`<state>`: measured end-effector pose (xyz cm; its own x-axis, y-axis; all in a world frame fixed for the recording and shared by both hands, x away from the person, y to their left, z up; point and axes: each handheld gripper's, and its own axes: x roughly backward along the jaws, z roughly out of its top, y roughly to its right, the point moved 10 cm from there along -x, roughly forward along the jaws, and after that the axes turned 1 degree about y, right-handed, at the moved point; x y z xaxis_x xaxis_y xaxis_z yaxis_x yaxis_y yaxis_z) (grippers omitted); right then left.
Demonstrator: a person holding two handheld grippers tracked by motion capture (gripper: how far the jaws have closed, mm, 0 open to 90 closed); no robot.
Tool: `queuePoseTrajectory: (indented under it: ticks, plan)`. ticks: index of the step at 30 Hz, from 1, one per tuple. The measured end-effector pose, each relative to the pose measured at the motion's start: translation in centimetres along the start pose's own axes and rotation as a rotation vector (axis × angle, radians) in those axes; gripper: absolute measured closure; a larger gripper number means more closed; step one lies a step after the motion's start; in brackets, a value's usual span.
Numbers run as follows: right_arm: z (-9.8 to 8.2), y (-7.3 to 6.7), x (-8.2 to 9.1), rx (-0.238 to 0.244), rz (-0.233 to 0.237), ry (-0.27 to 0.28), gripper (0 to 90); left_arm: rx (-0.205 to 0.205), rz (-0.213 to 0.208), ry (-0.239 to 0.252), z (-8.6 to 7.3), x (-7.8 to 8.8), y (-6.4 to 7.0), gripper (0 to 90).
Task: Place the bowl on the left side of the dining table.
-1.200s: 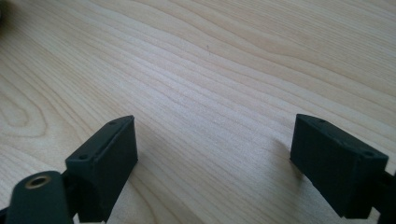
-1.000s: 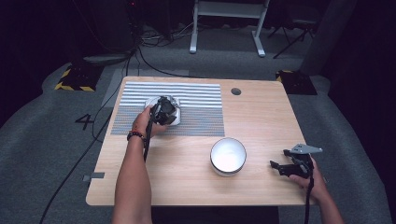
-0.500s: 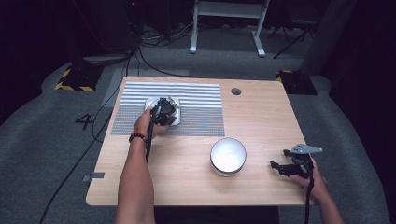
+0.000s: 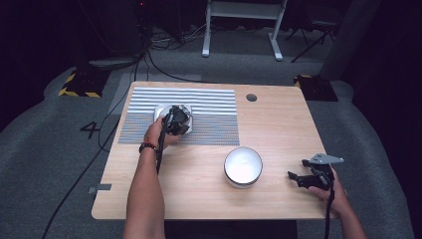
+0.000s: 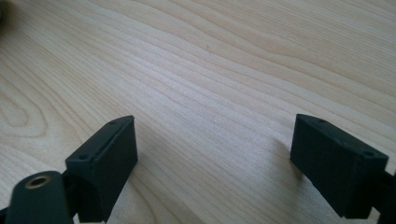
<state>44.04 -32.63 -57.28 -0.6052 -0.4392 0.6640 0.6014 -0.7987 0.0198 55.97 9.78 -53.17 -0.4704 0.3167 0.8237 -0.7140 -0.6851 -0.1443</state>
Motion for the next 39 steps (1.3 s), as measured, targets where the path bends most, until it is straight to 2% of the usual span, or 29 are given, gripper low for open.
queuePoseTrajectory:
  ticks: [2, 3, 7, 9, 11, 23, 27, 29, 32, 37, 39]
  plan:
    - [0.0, 0.0, 0.0, 0.000, 0.000, 0.000, 14.9, -0.013, -0.017, -0.006, 0.1, 0.0, 0.2, 80.0]
    - [0.0, 0.0, 0.0, 0.000, 0.000, 0.000, 14.9, -0.015, -0.006, 0.001, 0.2, -0.1, 0.1, 80.1]
    - [0.0, 0.0, 0.0, 0.000, 0.000, 0.000, 14.9, 0.001, -0.014, 0.012, 0.3, 0.1, 0.2, 79.4]
    - [0.0, 0.0, 0.0, 0.000, 0.000, 0.000, 14.8, 0.011, -0.035, 0.006, 0.3, 0.2, 0.5, 79.6]
    - [0.0, 0.0, 0.0, 0.000, 0.000, -0.001, 14.9, -0.001, -0.019, 0.016, 0.4, 0.2, 0.2, 79.7]
    - [0.0, 0.0, 0.0, 0.000, 0.000, 0.000, 14.8, 0.014, -0.013, 0.019, 0.5, 0.2, 0.2, 79.1]
    - [0.0, 0.0, 0.0, 0.000, 0.000, 0.000, 14.9, 0.005, -0.007, 0.030, 0.7, 0.3, 0.1, 78.6]
    - [0.0, 0.0, 0.0, 0.000, 0.000, 0.000, 14.9, 0.022, -0.006, 0.036, 0.8, 0.5, 0.2, 75.5]
    - [0.0, 0.0, 0.0, 0.000, 0.000, 0.000, 14.8, 0.011, 0.006, 0.037, 1.0, 0.7, 0.0, 71.2]
    - [0.0, 0.0, 0.0, 0.000, 0.000, 0.000, 14.9, 0.039, 0.009, 0.043, 1.1, 1.1, -0.1, 63.0]
    - [0.0, 0.0, 0.0, 0.000, 0.000, 0.000, 14.9, 0.036, 0.005, 0.052, 1.2, 1.2, -0.1, 57.2]
